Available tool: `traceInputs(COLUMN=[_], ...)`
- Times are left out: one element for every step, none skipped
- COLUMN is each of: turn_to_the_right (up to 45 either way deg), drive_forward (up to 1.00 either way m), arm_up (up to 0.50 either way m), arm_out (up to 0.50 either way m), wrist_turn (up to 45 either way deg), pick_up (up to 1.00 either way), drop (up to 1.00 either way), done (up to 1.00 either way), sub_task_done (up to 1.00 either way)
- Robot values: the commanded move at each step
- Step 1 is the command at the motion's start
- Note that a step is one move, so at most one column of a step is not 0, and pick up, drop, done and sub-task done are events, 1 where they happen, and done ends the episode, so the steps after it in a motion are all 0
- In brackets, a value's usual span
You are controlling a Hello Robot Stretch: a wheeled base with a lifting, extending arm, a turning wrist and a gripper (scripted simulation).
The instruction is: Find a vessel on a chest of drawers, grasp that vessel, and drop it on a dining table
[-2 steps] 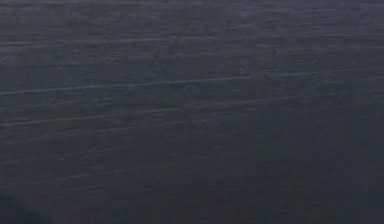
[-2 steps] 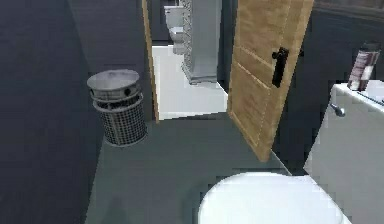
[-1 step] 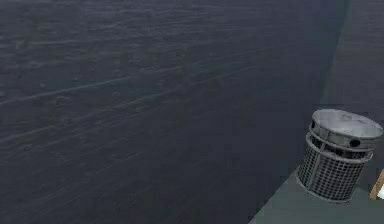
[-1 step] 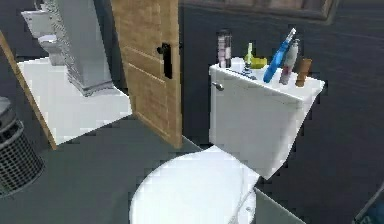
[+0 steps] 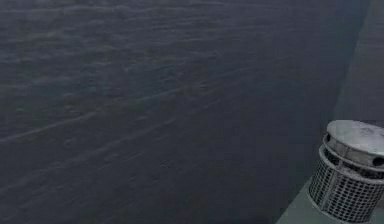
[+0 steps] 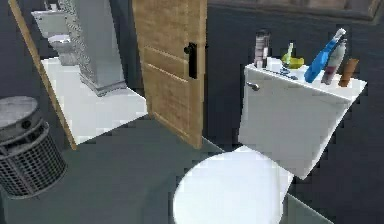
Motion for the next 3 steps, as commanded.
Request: traceInputs(turn_to_the_right=[45.0,0.0,33.0], drive_forward=[0.0,0.75,0.0], arm_up=[0.0,0.0,0.0], arm_out=[0.0,0.0,0.0], wrist_turn=[0.0,0.0,0.0], pick_up=[0.0,0.0,0.0], drop=[0.0,0.0,0.0], done=[0.0,0.0,0.0], sub_task_done=[0.0,0.0,0.0])
